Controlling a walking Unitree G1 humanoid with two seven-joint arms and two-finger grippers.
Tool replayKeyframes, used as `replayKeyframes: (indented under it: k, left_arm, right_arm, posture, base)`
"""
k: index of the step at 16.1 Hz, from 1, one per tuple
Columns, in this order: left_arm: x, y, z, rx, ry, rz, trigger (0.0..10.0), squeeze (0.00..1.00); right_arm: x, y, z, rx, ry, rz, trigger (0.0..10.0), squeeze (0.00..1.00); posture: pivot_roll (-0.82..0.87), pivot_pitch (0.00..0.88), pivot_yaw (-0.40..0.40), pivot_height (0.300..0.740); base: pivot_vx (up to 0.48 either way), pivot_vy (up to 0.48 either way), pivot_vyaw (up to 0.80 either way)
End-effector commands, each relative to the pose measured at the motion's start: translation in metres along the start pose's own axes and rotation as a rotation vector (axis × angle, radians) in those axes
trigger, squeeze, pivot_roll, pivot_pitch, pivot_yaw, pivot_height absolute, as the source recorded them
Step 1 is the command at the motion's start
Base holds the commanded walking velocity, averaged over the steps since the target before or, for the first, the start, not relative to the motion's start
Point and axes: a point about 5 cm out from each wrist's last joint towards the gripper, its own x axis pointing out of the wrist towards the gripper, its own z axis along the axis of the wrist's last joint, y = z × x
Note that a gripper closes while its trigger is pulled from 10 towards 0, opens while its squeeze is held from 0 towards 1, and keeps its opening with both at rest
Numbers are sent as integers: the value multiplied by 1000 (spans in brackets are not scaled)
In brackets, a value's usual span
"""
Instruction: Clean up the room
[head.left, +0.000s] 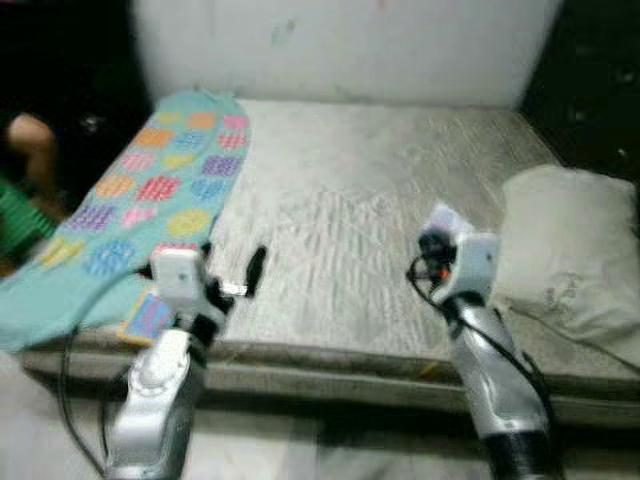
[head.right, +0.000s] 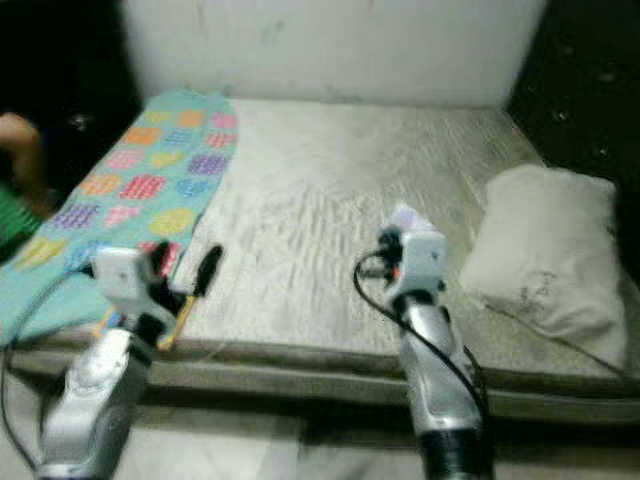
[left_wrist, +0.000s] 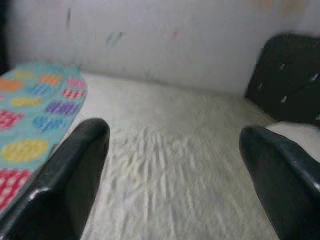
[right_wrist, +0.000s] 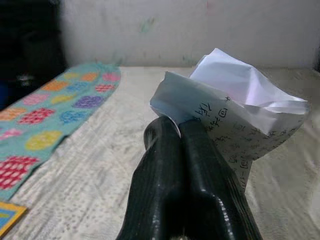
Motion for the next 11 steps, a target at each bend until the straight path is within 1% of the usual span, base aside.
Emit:
replayKeyframes:
  k: [1,3,4,5,11]
  left_arm:
    - [1,2,3,7,-5,-7,10000,0]
    - [1,3,3,10,-4,-5,10000,0]
    - [1,4,2,17,7,13,10000,0]
    - [1,6,1,20,14,42,10000,0]
    - [2,5,1,15,11,24,10000,0]
  right_arm:
    - [1,1,-1,7,4,-4,10000,0]
    - [1,0,0,6,4,-5,10000,0]
    - [1,0,0,6,3,-5,10000,0]
    - [1,0,-1,4,3,-6,10000,0]
    - [3,-2,0,-6,1,-9,10000,0]
  posture:
    - [-46,33,22,740]
    - [-45,34,21,740]
    - [-45,33,21,740]
    - [-45,33,20,740]
    - [-41,21,19,740]
  base:
    - [394,0,0]
    - [390,0,0]
    - [270,0,0]
    - [0,0,0]
    - [0,0,0]
